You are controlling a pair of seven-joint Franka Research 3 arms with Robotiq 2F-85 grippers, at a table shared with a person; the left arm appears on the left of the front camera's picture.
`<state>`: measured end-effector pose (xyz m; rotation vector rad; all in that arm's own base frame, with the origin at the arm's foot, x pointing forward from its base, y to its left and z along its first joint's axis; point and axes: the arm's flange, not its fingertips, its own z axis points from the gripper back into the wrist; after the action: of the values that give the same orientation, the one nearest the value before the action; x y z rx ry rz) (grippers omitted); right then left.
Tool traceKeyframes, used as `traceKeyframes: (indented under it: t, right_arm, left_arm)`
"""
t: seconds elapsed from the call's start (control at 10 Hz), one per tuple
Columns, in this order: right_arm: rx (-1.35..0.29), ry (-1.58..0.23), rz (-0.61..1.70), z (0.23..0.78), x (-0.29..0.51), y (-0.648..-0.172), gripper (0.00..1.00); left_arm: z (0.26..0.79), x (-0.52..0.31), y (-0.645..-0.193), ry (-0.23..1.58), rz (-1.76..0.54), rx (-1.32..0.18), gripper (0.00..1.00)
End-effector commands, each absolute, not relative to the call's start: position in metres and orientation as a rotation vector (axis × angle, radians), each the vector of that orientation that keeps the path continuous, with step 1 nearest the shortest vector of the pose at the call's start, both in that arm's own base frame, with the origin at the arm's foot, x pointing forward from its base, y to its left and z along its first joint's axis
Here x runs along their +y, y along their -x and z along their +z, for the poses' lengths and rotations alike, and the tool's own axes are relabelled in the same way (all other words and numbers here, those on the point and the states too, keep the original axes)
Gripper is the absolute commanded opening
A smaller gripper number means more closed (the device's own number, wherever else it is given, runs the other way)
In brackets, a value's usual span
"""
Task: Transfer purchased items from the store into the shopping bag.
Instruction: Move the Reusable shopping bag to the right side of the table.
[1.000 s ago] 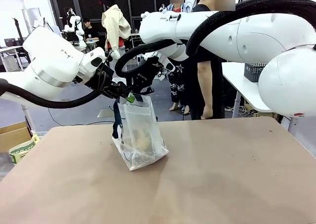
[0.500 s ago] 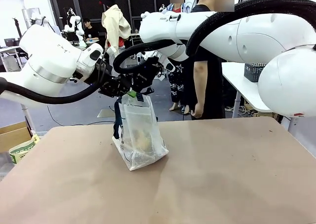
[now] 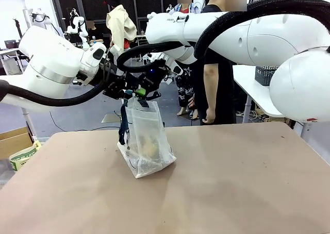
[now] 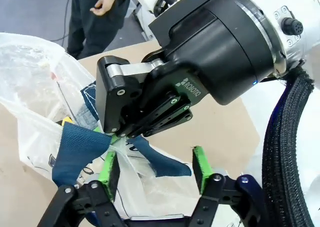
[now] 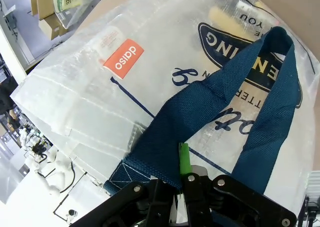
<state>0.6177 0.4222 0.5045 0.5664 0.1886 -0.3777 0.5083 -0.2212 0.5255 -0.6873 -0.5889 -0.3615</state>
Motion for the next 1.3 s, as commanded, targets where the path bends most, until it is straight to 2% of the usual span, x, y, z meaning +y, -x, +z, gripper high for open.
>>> traceKeyframes:
  t: [0.0, 0.6, 1.0, 1.1, 1.2]
  right_arm:
    - [0.178, -0.546, -0.369, 0.506, 0.424, -0.618, 0.00]
    - [0.182, -0.551, -0.367, 0.506, 0.424, -0.617, 0.00]
    - [0.194, -0.553, -0.365, 0.505, 0.423, -0.617, 0.00]
    - [0.202, -0.558, -0.361, 0.504, 0.422, -0.618, 0.00]
    - [0.190, -0.565, -0.377, 0.504, 0.422, -0.618, 0.00]
  left_arm:
    - [0.518, -0.224, -0.512, 0.716, -0.359, -0.570, 1.00]
    - [0.497, -0.235, -0.523, 0.673, -0.346, -0.477, 1.00]
    - [0.493, -0.237, -0.524, 0.644, -0.323, -0.460, 1.00]
    - [0.493, -0.236, -0.521, 0.606, -0.380, -0.489, 1.00]
    - [0.487, -0.234, -0.520, 0.658, -0.335, -0.479, 1.00]
